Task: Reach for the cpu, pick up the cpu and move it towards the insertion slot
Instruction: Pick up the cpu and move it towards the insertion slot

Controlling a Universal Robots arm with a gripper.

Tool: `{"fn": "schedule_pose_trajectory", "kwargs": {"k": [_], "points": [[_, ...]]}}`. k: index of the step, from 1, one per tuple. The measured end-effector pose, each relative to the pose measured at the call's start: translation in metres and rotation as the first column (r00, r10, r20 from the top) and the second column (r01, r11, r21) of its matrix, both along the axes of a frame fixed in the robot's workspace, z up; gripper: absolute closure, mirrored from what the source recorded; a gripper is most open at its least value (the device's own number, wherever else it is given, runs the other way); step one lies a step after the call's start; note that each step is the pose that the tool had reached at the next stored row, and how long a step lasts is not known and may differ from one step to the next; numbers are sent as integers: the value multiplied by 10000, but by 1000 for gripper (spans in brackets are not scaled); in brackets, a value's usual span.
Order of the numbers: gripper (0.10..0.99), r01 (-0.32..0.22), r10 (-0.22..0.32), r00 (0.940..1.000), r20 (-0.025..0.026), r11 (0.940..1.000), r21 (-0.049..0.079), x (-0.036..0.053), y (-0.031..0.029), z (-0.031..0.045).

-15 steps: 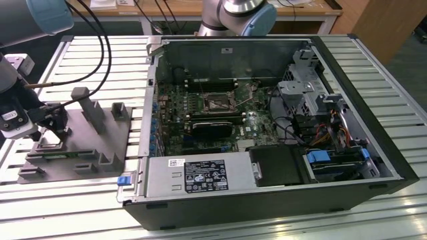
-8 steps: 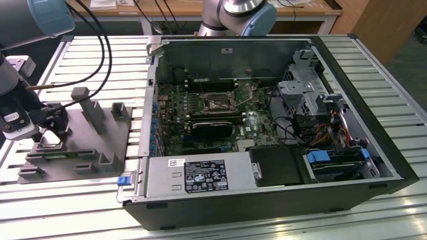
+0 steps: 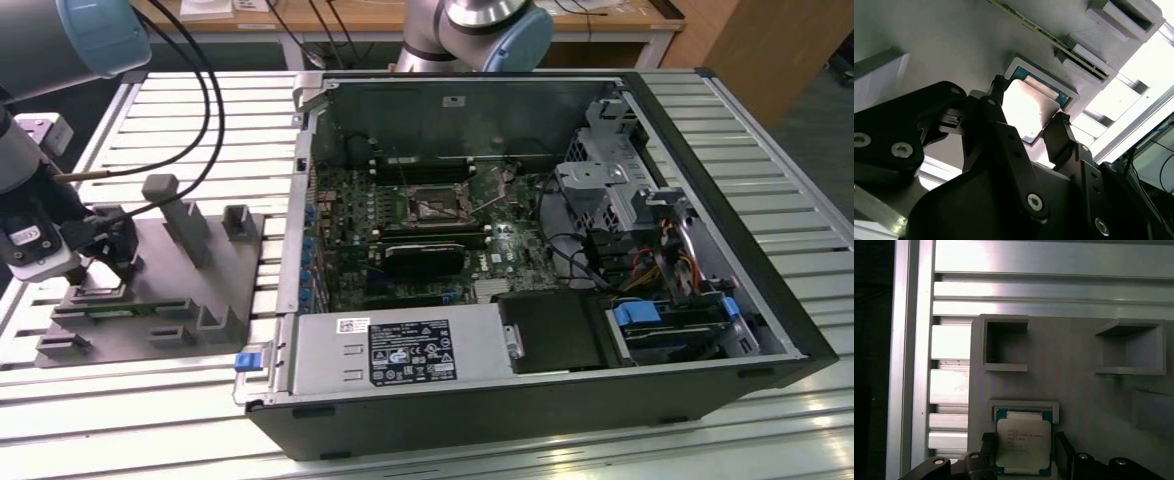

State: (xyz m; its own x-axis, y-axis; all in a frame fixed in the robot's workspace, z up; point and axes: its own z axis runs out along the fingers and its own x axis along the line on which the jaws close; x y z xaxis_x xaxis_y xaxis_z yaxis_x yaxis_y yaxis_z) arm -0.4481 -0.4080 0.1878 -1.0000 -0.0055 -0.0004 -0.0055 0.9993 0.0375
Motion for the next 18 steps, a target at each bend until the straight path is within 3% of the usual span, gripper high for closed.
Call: {"fn": "schedule_pose_trajectory", "kwargs": {"k": [15, 18], "points": [[494, 0, 0, 10000, -1, 10000, -1, -13, 3, -48], [545, 0, 0, 10000, -3, 10000, -1, -14, 3, -49]]}}
